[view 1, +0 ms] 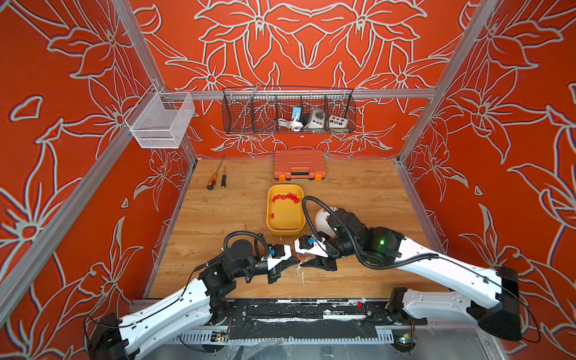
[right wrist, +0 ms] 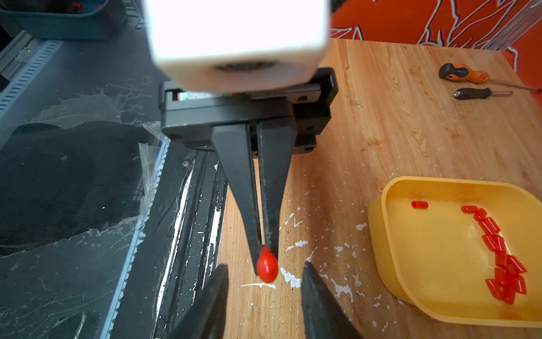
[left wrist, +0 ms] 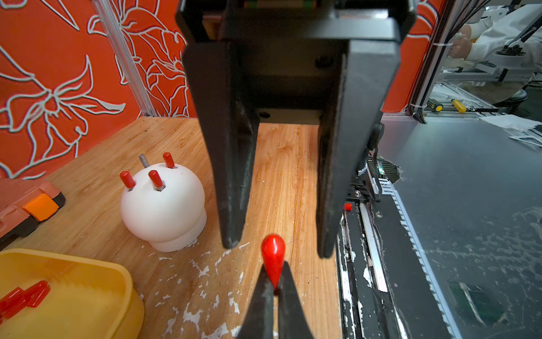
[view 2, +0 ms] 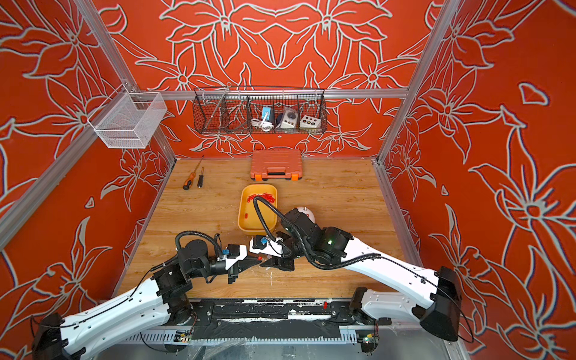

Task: Cover the protruding screws with screw protection sleeves
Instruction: Pick up the screw protection sleeve from the center of the board.

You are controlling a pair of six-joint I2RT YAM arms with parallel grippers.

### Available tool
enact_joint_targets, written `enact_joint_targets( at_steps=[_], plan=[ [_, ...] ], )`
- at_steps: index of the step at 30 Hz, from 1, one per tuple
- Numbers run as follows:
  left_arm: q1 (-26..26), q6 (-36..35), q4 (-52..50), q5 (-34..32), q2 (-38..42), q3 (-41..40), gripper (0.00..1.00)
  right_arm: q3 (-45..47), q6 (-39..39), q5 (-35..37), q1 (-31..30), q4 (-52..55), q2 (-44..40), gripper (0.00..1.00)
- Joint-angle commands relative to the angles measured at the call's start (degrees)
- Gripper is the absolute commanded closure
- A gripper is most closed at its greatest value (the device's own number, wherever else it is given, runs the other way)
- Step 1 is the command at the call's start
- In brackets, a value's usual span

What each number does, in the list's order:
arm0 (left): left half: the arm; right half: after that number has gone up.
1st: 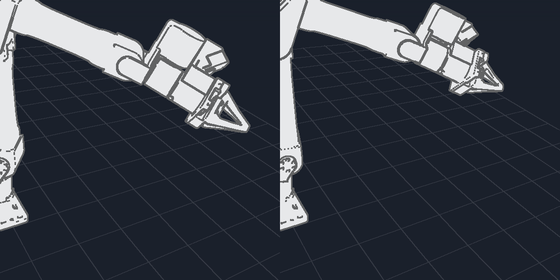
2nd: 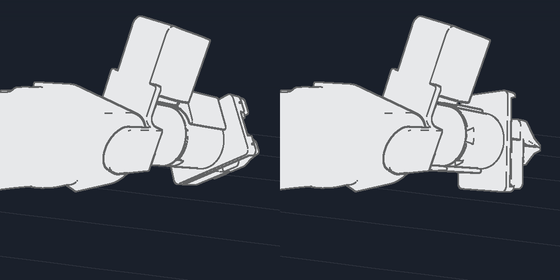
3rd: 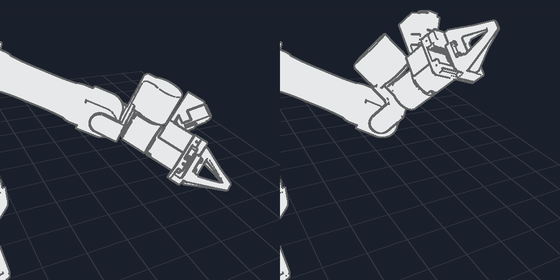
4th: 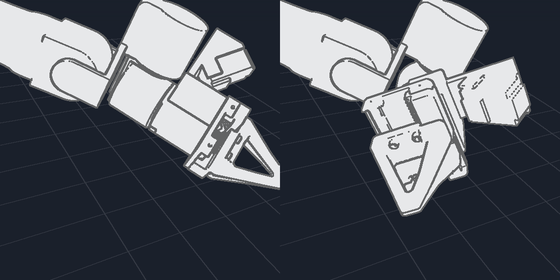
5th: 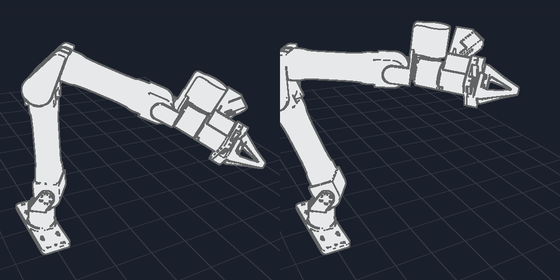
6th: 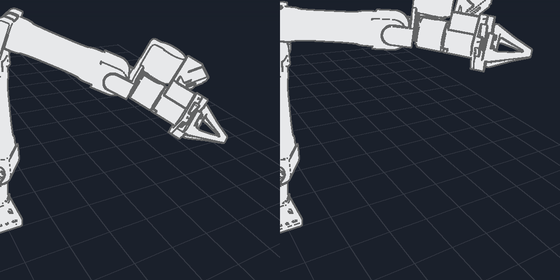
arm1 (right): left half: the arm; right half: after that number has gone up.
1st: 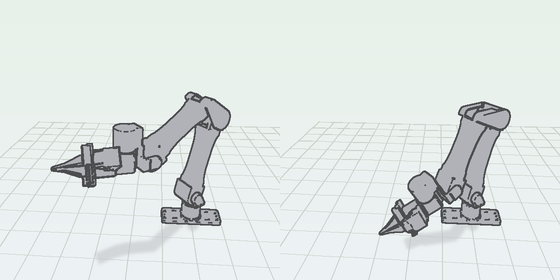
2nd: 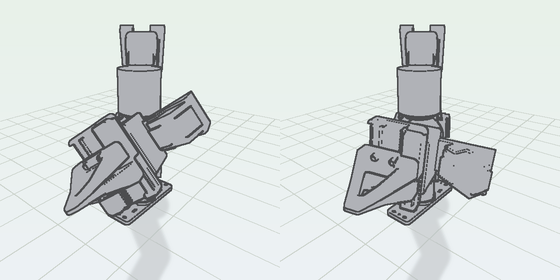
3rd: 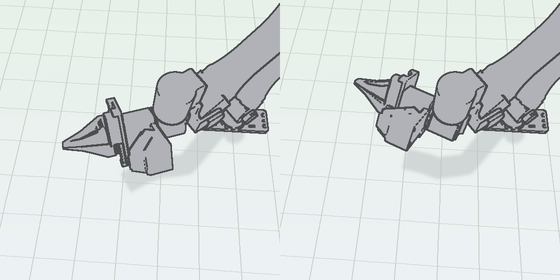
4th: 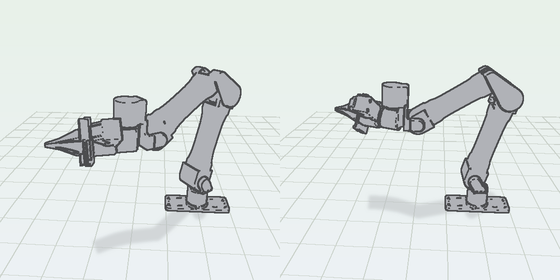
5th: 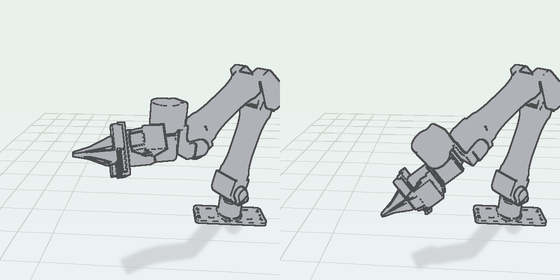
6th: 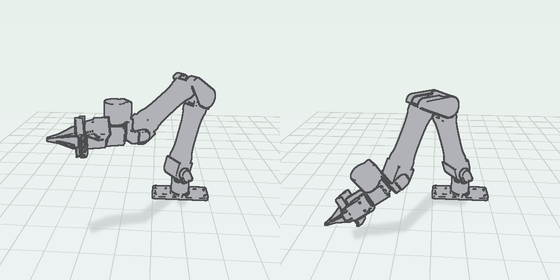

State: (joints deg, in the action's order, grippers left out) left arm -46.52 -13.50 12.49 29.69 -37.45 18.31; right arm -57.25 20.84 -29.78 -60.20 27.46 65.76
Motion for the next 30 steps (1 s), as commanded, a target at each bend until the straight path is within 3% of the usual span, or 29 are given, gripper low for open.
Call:
enact_joint_targets(
  at_steps=[1, 4, 9, 19, 21, 25, 28, 30],
  plan=[
    [-0.35, -1.16, 0.12, 0.67, 0.27, 0.06, 1.0, -2.03, 1.74, 0.17, -0.53, 0.37, -0.32, 0.61],
    [-0.39, -1.16, -0.01, 0.63, 0.21, 0.01, 1.0, -2.5, 1.74, -0.24, -0.62, 0.75, 0.42, 0.68],
    [-0.41, -1.1, -0.03, 0.72, -0.08, 0.09, 1.0, -2.29, 1.23, -0.96, -0.68, -0.18, 0.03, 0.63],
    [-0.41, -1.12, -0.1, 0.63, -0.52, 0.25, 1.0, -2.91, 1.24, -1.54, -0.7, 0.75, 0.42, 0.79],
    [-0.41, -1.11, -0.21, 0.71, -0.48, 0.32, 1.0, -2.78, 1.29, -1.26, -0.68, 0.83, 0.64, 0.8],
    [-0.42, -1.17, -0.19, 0.64, -0.44, 0.24, 1.0, -2.88, 1.08, -0.55, -0.78, 0.95, 1.22, 0.65],
    [-0.41, -1.14, -0.27, 0.63, -0.43, 0.27, 1.0, -2.71, 1.01, -0.6, -0.79, 0.79, 1.13, 0.65],
    [-0.41, -1.16, -0.33, 0.63, -0.43, 0.25, 1.0, -3.01, 1.22, -0.8, -0.76, 1.34, 1.3, 0.73]
  ],
)
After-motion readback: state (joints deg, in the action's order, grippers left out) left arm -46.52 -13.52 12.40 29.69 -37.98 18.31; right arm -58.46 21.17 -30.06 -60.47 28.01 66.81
